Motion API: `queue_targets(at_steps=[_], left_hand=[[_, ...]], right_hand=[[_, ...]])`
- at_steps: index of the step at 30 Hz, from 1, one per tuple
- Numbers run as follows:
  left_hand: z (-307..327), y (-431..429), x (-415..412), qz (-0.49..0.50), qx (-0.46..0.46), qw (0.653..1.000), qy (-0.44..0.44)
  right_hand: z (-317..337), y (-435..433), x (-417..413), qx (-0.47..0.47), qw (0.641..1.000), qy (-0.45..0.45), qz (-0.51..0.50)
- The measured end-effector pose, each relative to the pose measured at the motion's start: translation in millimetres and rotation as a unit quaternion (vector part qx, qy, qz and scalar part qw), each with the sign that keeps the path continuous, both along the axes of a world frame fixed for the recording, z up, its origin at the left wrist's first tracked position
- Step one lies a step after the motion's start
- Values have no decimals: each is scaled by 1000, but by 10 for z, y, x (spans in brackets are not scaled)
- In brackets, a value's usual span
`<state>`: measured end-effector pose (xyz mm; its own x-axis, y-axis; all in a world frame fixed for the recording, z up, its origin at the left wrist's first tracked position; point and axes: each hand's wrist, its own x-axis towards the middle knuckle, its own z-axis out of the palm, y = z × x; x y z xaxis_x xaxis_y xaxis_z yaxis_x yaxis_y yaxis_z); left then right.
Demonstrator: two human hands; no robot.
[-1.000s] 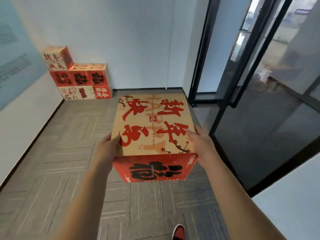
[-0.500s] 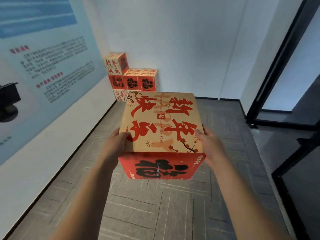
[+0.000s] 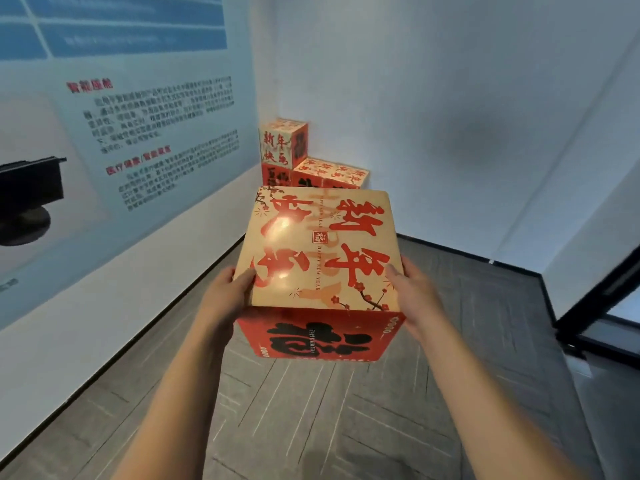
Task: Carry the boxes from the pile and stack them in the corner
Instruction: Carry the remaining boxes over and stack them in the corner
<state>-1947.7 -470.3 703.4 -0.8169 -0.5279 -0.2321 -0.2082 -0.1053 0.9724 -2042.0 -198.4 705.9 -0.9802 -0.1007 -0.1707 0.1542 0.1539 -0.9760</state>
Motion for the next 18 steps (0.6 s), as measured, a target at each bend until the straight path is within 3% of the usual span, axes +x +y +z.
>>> queue_targets(at_steps=[7,18], left_hand=[[185,-785,-1498,-52,10,999,5],[-152,-1475,-3794,-40,22,999,-18]], right_hand=[[52,-744,-1365,-19,999,-6,-27],[-192,-1461,-3540,-65,997,-28,-34]])
